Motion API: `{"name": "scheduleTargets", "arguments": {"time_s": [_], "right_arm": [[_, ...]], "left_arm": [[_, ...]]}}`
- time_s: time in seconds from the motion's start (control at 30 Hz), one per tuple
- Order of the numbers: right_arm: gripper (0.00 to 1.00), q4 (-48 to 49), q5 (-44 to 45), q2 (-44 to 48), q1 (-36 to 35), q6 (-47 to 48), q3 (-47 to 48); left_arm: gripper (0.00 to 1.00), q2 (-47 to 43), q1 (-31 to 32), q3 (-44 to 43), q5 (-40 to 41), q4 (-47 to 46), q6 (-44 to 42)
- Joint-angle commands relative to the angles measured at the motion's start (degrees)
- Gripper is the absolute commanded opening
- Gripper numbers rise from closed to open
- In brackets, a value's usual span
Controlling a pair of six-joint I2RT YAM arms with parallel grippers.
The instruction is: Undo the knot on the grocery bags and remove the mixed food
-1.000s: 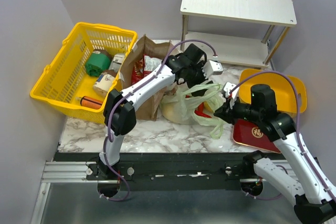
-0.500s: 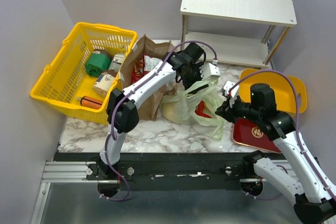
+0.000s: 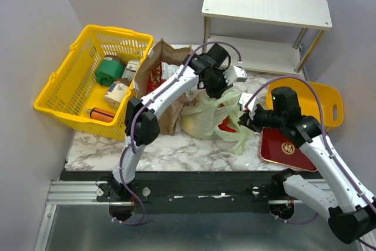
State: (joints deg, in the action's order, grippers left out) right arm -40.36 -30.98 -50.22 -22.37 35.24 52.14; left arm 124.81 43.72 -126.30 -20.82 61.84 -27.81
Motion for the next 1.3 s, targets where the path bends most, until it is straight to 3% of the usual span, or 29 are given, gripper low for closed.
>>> {"name": "scheduleTargets", "arguments": {"time_s": [0.0,0.13,0.37,0.57,0.7,0.73,0.83,1.03,1.27], "right_arm": [[0.27,1.8,0.6,-2.3,-1.8,11.9,0.9],[0.27,3.5,1.4,-5.7,-2.8,14.9,0.7],[0.29,14.2,6.9,-10.4,-3.6,7.1,-2.0],[0.30,29.4,30.1,-11.3,-3.1,10.0,-13.0],[0.30,29.7,30.6,-11.7,3.2,2.5,-13.9],[0.30,29.5,28.5,-11.5,4.1,0.7,-13.8],[0.32,28.5,23.6,-9.4,5.0,-3.2,-12.6],[0.34,24.2,13.0,-8.0,5.0,-9.4,-8.8],[0.34,25.3,12.2,-9.7,5.1,-12.7,-8.6]], "left_arm": [[0.00,0.0,-2.9,-7.5,-8.1,-2.9,10.2],[0.00,-2.8,-3.9,-6.9,-9.3,-9.6,13.1],[0.00,-5.1,-5.1,-3.5,-10.6,-13.7,14.8],[0.00,-6.9,-7.1,-2.4,-11.2,-15.2,17.8],[0.00,-10.1,-8.9,-0.6,-11.7,-15.9,18.6],[0.22,-11.0,-9.2,0.4,-12.7,-16.7,18.7],[0.60,-16.8,-9.3,7.4,-12.7,-22.5,21.3],[0.79,-27.9,-8.0,19.4,-21.5,-35.0,25.7],[0.82,-23.2,-2.7,16.3,-21.9,-26.3,18.3]]}}
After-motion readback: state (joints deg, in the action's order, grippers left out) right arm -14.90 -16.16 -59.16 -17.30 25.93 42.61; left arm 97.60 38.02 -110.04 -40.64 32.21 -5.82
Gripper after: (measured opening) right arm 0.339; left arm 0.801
